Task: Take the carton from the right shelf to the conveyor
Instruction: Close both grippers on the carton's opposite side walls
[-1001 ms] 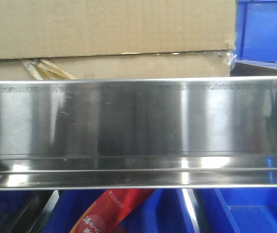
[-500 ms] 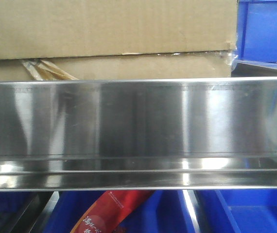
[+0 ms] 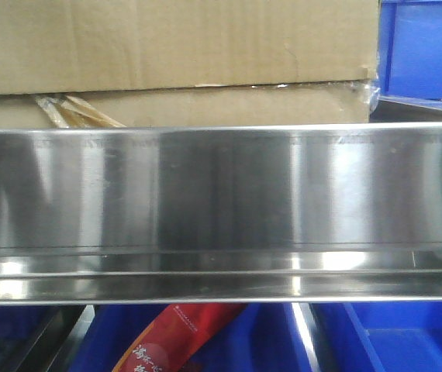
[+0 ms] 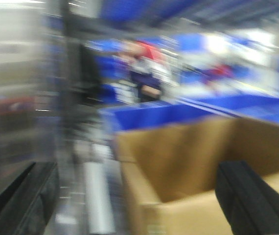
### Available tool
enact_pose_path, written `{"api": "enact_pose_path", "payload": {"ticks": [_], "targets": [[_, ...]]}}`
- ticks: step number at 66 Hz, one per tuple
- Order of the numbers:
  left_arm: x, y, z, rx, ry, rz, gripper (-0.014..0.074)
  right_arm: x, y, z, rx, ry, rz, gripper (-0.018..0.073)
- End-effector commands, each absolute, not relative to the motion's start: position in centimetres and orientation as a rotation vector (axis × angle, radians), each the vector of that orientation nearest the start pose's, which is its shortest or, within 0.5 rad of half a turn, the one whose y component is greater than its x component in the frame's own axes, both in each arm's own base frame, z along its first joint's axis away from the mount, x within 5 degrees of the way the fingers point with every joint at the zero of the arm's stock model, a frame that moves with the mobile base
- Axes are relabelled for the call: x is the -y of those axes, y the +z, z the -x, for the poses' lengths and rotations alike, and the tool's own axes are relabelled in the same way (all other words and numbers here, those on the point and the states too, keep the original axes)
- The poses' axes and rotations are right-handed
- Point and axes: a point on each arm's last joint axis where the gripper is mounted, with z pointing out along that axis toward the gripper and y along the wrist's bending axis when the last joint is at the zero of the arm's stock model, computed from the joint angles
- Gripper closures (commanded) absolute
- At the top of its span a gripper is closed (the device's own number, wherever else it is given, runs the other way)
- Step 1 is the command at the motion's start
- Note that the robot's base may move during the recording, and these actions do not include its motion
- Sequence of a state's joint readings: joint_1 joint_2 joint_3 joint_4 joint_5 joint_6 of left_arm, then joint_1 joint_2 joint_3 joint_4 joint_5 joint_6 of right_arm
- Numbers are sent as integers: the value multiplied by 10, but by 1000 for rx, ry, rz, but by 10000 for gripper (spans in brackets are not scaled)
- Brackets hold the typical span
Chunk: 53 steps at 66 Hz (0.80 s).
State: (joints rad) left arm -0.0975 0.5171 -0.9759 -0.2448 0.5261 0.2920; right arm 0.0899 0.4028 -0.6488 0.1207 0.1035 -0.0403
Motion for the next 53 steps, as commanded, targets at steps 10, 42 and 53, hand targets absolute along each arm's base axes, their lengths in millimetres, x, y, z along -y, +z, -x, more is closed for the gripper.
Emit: {"api": "enact_pose_path", "payload": {"ticks": [10, 42, 53], "targets": [[47, 458, -103, -1602, -278, -452, 63, -33, 434, -105, -1466, 318, 175, -1], [80, 500, -222, -1949, -206, -342, 69, -111, 494, -205, -1975, 440, 447, -1], [68, 508, -244, -2089, -41, -115, 69, -116, 506, -232, -2108, 362, 361, -1]]}}
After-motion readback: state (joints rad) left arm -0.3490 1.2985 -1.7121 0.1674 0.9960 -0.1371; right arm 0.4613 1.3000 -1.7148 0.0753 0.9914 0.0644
